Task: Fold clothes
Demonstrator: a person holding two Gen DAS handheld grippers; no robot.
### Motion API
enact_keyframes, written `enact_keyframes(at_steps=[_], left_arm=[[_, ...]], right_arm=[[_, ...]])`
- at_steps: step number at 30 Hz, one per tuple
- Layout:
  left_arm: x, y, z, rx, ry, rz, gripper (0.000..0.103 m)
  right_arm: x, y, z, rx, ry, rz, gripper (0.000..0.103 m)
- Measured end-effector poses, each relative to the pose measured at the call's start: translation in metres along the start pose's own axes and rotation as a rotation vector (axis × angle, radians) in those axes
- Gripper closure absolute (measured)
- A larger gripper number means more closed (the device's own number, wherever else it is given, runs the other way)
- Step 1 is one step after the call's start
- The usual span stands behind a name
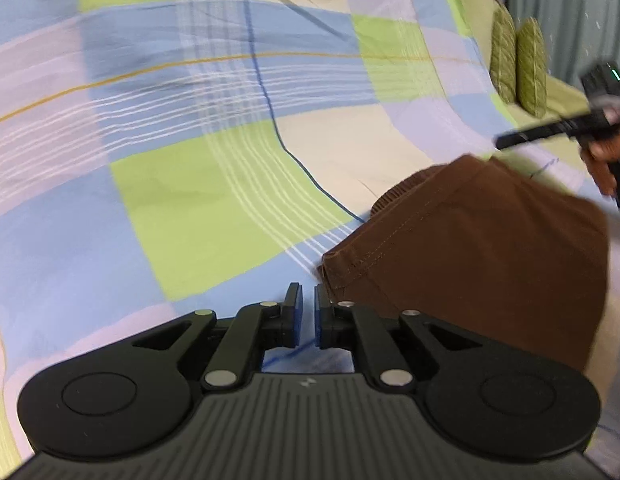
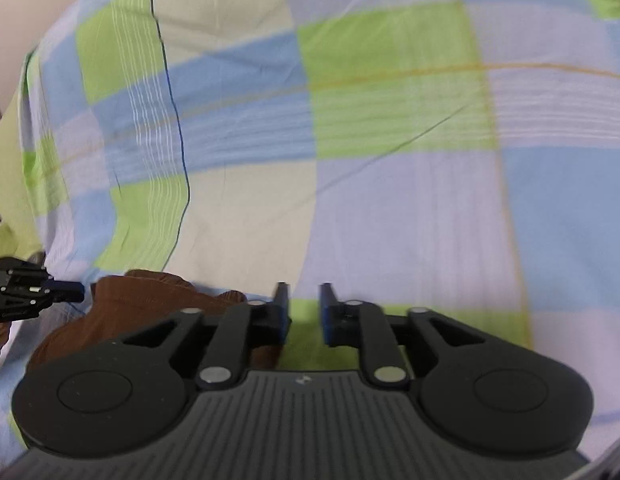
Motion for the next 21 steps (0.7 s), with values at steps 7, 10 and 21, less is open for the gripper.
enact_keyframes(at_steps=[7, 10, 21], left_arm=[[0.019, -0.015, -0.022, -0.019, -0.191, -0.169, 0.061], [0.024, -0.007, -0.026, -0.046, -0.193, -0.185, 0.061], [0.035, 0.003, -0.032, -0.021, -0.178, -0.166, 0.103]], right_arm=[[-0.027, -0.053, -0.054, 0.047, 0.072, 0.11, 0.07], [-0.029, -0.059, -0.068, 0.066, 0.119, 0.136, 0.069], [-0.003, -0.012, -0.058, 0.044, 0.315, 0.218, 0.101]])
Point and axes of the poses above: each gripper's, at about its wrist camera, not at the fingertips, and y roughly the way its jaws point, x to its right, z to its top, the point moved 9 cm from there along y, roughly the way its jaws point, and after that the axes turned 6 degrees about z, right-handed, at the moved point
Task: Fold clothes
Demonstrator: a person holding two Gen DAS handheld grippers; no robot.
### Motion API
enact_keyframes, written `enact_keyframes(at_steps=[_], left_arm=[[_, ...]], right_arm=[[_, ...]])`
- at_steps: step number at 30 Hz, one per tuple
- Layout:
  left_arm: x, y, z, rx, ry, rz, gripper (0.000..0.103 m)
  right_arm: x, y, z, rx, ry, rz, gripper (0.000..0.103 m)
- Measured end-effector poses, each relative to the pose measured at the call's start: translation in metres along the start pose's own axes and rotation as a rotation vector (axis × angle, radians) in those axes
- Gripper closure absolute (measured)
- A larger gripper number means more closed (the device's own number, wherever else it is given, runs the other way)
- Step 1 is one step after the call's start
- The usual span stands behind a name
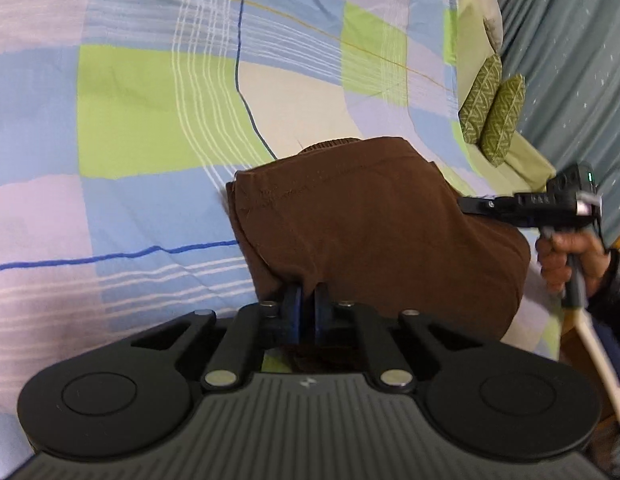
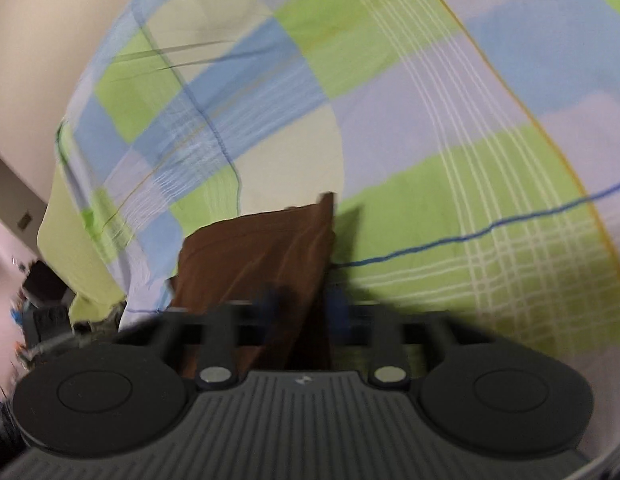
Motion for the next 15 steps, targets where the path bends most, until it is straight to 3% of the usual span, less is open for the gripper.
enact_keyframes(at_steps=[4, 7, 10, 12, 15], left_arm=[[-0.004, 0.002, -0.002, 0.0, -0.015, 0.013, 0.103], [-0.006, 0.007, -0.004, -0.016, -0.022, 0.022, 0.101], [-0.009, 0.002, 0.0, -0.014, -0.022, 0.056, 0.089], [-0.011, -0.009, 0.007, 0.008, 0.0, 0.099, 0.083], [-0.005, -0.026, 0.022, 0.058, 0.049, 0.132, 0.083]], right_arm=[[-0.014, 0.0, 0.021, 0.046, -0.064, 0.028, 0.102], [-0.005, 0.015, 0.02, -0.006, -0.092, -0.024, 0.102], [0.007, 0.021, 0.01, -0.05, -0.091, -0.069, 0.099], [0.008, 0.012, 0.008, -0.023, -0.096, -0.094, 0.09], [-0.003, -0.022, 0.01, 0.075, -0.155, -0.175, 0.084]])
Point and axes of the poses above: each gripper's, at about its wrist camera, not at the fingertips, and y roughly the way its jaws point, x to its right, z to its top, the point moved 9 cm from there along y, roughly the way its jaws point, and after that the axes turned 6 degrees about z, right-handed, at the moved point
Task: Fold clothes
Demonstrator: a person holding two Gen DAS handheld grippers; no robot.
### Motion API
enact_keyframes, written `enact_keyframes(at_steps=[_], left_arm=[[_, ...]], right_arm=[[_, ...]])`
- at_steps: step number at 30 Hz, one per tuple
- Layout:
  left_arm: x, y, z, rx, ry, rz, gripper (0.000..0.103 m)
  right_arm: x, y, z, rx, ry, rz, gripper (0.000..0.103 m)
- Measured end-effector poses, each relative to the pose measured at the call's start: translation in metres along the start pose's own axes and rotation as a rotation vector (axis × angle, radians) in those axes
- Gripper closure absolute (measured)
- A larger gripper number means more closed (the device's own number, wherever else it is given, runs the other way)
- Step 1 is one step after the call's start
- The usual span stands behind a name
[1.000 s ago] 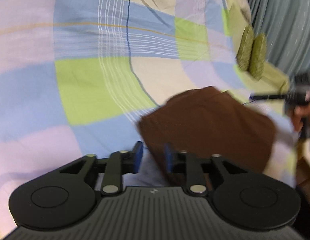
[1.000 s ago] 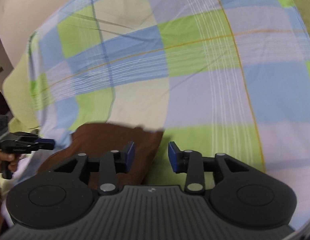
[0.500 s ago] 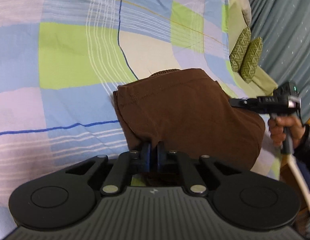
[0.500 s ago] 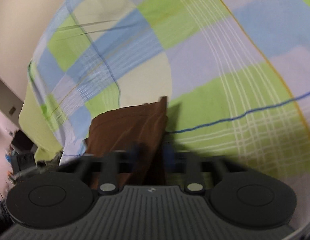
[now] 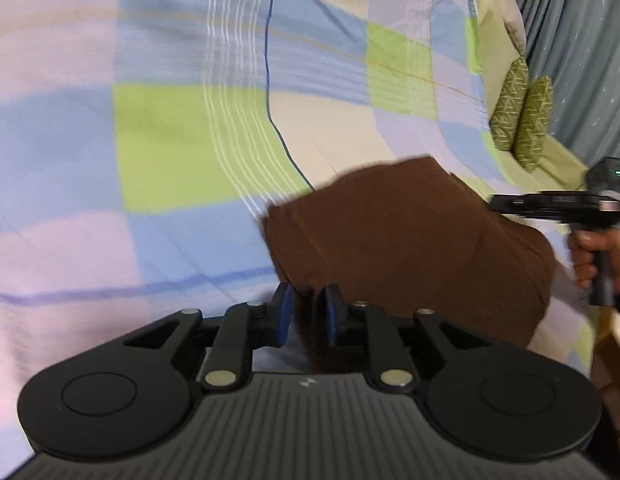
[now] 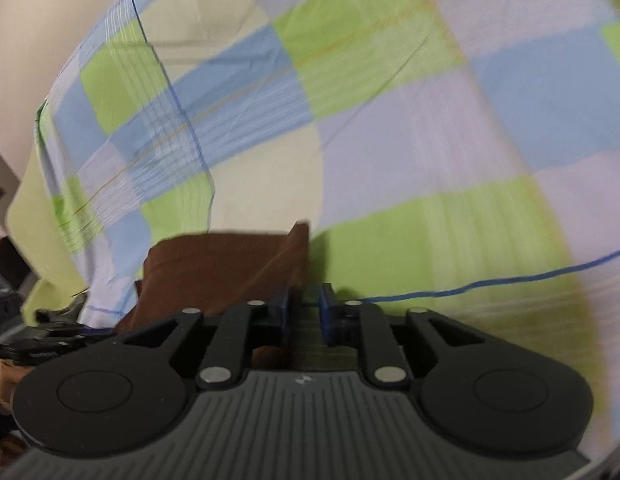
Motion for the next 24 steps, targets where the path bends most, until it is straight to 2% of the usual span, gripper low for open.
enact_keyframes(at_steps=[2, 4, 6, 9, 12, 13, 14, 15, 16, 17, 20, 24], left_arm=[[0.019, -0.005, 0.015, 0.032, 0.031, -0.054, 0.082], [0.045, -0.002, 0.028, 0.043, 0.071, -0.126, 0.082], [0.074, 0.012, 0.034, 0.022, 0.13, -0.184, 0.082], [0.107, 0.037, 0.039, 0.005, 0.201, -0.248, 0.082], [0.12, 0.067, 0.044, -0.005, 0.219, -0.255, 0.082], [0.117, 0.078, 0.045, -0.01, 0.233, -0.227, 0.082], [0.113, 0.083, 0.045, -0.019, 0.23, -0.209, 0.094], [0.102, 0.093, 0.045, -0.041, 0.192, -0.198, 0.098], [0.092, 0.1, 0.044, -0.059, 0.155, -0.198, 0.098], [0.085, 0.107, 0.041, -0.072, 0.142, -0.185, 0.097], [0.081, 0.109, 0.037, -0.061, 0.132, -0.171, 0.098], [0.086, 0.091, 0.05, 0.003, 0.123, -0.155, 0.098]], right_arm=[[-0.012, -0.026, 0.003, 0.082, -0.016, 0.005, 0.084], [-0.033, -0.046, -0.002, 0.132, 0.007, 0.099, 0.084], [-0.059, -0.053, -0.019, 0.129, -0.009, 0.178, 0.084], [-0.086, -0.047, -0.049, 0.082, -0.072, 0.219, 0.084], [-0.092, -0.029, -0.073, 0.027, -0.075, 0.227, 0.085], [-0.089, -0.023, -0.079, 0.0, -0.066, 0.213, 0.085], [-0.086, -0.02, -0.084, -0.022, -0.061, 0.2, 0.09], [-0.078, -0.02, -0.088, -0.038, -0.047, 0.181, 0.093], [-0.067, -0.022, -0.092, -0.054, -0.023, 0.157, 0.103], [-0.059, -0.024, -0.093, -0.059, 0.004, 0.142, 0.103], [-0.026, -0.038, -0.095, -0.03, 0.142, 0.136, 0.103], [-0.025, -0.055, -0.096, 0.011, 0.109, 0.097, 0.103]])
Point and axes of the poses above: each gripper's, at about its wrist camera, not at the fingertips, and y roughly the way its jaws point, x to its right, z to its top, the point moved 9 cm from there along y, roughly the way its jaws point, and after that the axes turned 6 degrees about z, right-handed, at the moved point
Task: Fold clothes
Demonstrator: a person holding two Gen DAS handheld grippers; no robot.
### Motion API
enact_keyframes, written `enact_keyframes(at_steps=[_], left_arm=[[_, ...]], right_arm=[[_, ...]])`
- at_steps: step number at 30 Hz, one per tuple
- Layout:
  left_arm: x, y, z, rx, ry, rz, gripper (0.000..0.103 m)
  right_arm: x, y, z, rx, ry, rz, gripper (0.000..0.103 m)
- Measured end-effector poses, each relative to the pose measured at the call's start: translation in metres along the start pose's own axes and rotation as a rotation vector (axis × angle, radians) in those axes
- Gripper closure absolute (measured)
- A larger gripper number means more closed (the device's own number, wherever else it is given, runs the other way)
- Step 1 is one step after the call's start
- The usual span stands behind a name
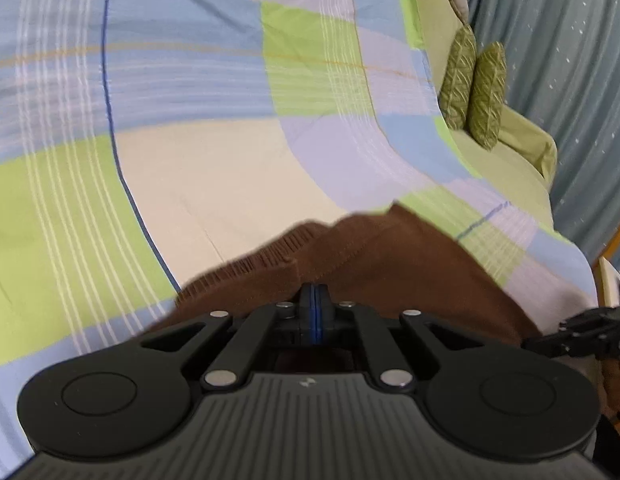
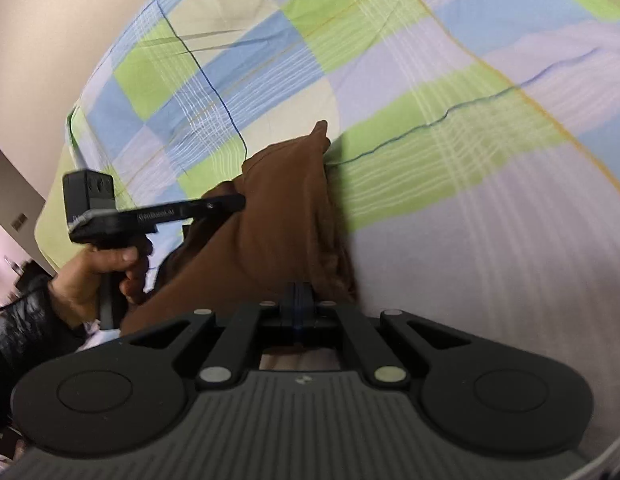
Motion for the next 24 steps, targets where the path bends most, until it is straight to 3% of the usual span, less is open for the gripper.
enact_keyframes(at_steps=[2, 4, 6, 7, 11, 12, 13, 14, 16, 19, 24], left_arm=[[0.007, -0.009, 0.007, 0.024, 0.026, -0.008, 0.094], [0.015, -0.002, 0.008, -0.014, 0.086, 0.019, 0.094], [0.009, 0.014, 0.003, -0.082, 0.095, 0.069, 0.094], [0.005, 0.019, 0.0, -0.102, 0.098, 0.09, 0.094], [0.014, -0.006, 0.005, -0.061, 0.095, 0.102, 0.094], [0.019, -0.017, 0.006, -0.043, 0.112, 0.102, 0.093], [0.026, -0.033, 0.003, -0.027, 0.144, 0.106, 0.088], [0.031, -0.042, 0.001, -0.021, 0.164, 0.108, 0.071], [0.047, -0.068, -0.01, -0.009, 0.241, 0.122, 0.051], [0.079, -0.111, -0.055, -0.004, 0.495, 0.209, 0.049], [0.113, -0.131, -0.116, -0.005, 0.876, 0.37, 0.047]], right_arm=[[-0.004, -0.005, 0.002, 0.029, -0.012, -0.002, 0.097], [-0.006, 0.0, -0.002, 0.024, -0.003, 0.016, 0.094], [0.0, 0.006, -0.006, 0.014, 0.007, -0.002, 0.095], [0.004, 0.007, -0.005, 0.019, 0.021, -0.017, 0.101], [0.005, -0.005, 0.002, 0.063, 0.045, -0.063, 0.103], [-0.001, -0.01, 0.003, 0.069, 0.014, -0.065, 0.099], [-0.008, -0.016, 0.004, 0.074, -0.019, -0.064, 0.096], [-0.015, -0.022, 0.004, 0.074, -0.057, -0.063, 0.092], [-0.03, -0.03, 0.002, 0.069, -0.147, -0.072, 0.085], [-0.059, -0.025, -0.01, 0.002, -0.43, -0.165, 0.08], [-0.109, -0.005, -0.046, -0.16, -0.938, -0.242, 0.078]])
Point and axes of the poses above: each gripper's, at about its wrist camera, not at the fingertips, and y roughly the way its jaws point, x to its right, z to its top, the point moved 9 cm from there along y, roughly the way its jaws point, and after that the axes turned 6 degrees about z, right-handed, at the moved point
